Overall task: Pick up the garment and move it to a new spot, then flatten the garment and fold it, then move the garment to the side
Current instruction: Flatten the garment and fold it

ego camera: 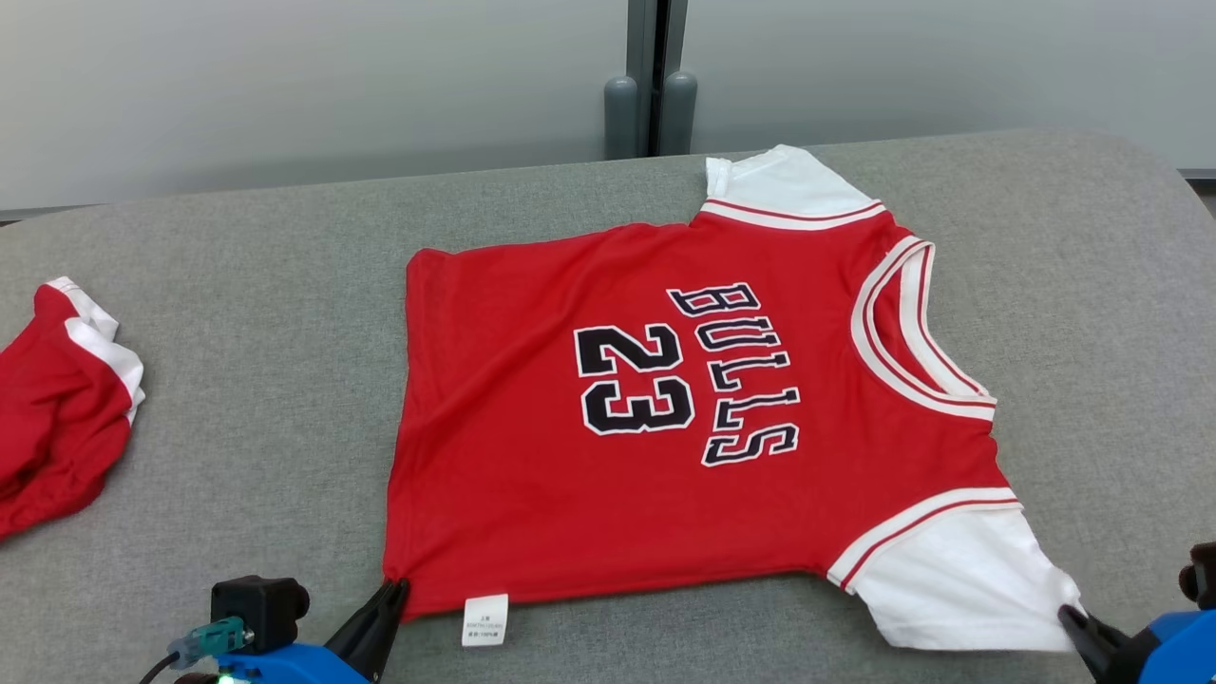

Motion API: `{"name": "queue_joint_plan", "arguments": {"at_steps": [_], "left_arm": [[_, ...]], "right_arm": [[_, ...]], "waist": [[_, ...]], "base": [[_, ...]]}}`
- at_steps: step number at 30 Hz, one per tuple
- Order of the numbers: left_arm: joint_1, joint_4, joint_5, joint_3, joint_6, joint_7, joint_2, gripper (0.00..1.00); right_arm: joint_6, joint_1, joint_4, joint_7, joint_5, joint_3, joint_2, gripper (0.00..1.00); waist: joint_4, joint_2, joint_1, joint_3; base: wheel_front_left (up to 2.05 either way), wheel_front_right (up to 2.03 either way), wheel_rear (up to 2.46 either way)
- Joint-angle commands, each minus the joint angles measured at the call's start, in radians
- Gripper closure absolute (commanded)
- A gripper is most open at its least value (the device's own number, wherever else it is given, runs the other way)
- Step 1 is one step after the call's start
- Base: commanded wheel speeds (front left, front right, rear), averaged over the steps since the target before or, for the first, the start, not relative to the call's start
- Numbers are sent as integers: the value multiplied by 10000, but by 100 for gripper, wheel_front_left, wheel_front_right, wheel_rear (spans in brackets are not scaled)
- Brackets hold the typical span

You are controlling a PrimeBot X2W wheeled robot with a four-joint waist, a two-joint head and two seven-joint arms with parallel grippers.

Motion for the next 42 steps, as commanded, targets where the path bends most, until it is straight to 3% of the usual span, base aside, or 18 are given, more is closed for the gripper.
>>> {"name": "queue_joint_plan", "arguments": {"at_steps": [1, 10, 15, 20, 23, 26, 35, 42], "left_arm": [[115, -91, 69, -24, 74, 100, 118, 100], [619, -566, 133, -80, 441, 572, 645, 100], [528, -750, -15, -137, 410, 938, 821, 100], [-221, -928, -369, -439, -167, 2135, 1059, 100], [-906, -835, -898, -416, -570, 3181, 1322, 100], [-1685, -715, -1417, -285, -706, 4272, 1544, 100], [-3119, -901, -3106, 655, -146, 6086, 1787, 100], [-3400, -1101, -3398, 1063, 74, 5921, 1604, 100]], "right_arm": [[1, 252, 5, 173, 101, -59, 14, 100], [1, 1137, -533, 1347, 749, -9, 10, 100], [1, 942, -1120, 1366, 533, 25, 11, 100], [1, -40, -1481, 1693, -51, 692, -45, 100], [1, -904, -1327, 2080, -144, 1144, -412, 100], [1, -1933, -1007, 2438, -50, 1654, -811, 100], [1, -4927, -7, 2518, 376, 2839, -1476, 100], [1, -6081, 747, 1853, 642, 2815, -1679, 100]], "waist": [[8, 3, 2, 10], [-54, 3, 2, 41], [-101, 3, 2, 77], [-137, 3, 2, 264], [-164, 3, 2, 430], [-244, 3, 2, 590], [-693, 3, 2, 1350], [-715, 3, 2, 1757]], "base": [[0, 0, 0], [0, 0, 0], [0, 0, 0], [0, 0, 0], [0, 0, 0], [0, 0, 0], [0, 0, 0], [0, 0, 0]]}}
